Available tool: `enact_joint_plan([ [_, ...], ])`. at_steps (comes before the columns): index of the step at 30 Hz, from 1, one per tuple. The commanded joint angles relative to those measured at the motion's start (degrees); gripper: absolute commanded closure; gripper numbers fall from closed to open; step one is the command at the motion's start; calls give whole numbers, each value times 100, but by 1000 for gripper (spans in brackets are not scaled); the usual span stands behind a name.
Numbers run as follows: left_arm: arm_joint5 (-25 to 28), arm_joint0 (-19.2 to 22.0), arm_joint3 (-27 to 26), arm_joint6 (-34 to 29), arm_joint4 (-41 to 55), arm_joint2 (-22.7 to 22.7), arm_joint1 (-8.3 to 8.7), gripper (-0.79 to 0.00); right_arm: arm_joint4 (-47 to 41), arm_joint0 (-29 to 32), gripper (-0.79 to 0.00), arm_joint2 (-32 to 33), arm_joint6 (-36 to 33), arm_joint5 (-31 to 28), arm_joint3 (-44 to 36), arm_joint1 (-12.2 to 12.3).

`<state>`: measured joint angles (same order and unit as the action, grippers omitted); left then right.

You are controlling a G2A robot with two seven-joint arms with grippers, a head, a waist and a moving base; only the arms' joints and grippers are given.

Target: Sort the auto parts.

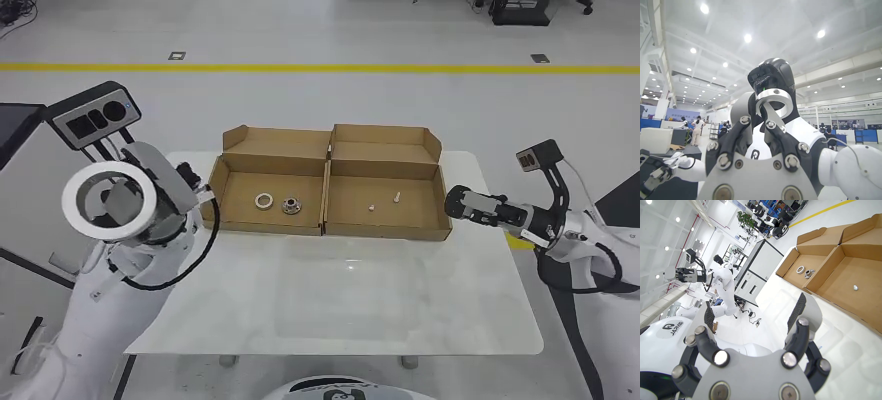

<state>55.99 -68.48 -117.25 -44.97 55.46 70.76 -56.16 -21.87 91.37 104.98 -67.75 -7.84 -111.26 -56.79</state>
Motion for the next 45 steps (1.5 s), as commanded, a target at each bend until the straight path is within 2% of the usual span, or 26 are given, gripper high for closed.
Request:
enact_joint_plan([
  [1,-87,-29,43,-123,-161,74,2,0,0,0,-785,0,0,0,0,0],
  [15,-626,-259,131,-589,-1357,596,18,0,0,0,-785,0,0,0,0,0],
  [21,-672,-396,67,-274,-1224,661,-16,0,0,0,-785,0,0,0,0,0],
  [30,-534,-520,-119,287,-322,485,-129,0,0,0,-785,0,0,0,0,0],
  [38,-486,-495,-91,215,-206,495,-199,0,0,0,-785,0,0,0,0,0],
  [45,-841,-569,74,-252,-876,714,-184,0,0,0,-785,0,0,0,0,0],
])
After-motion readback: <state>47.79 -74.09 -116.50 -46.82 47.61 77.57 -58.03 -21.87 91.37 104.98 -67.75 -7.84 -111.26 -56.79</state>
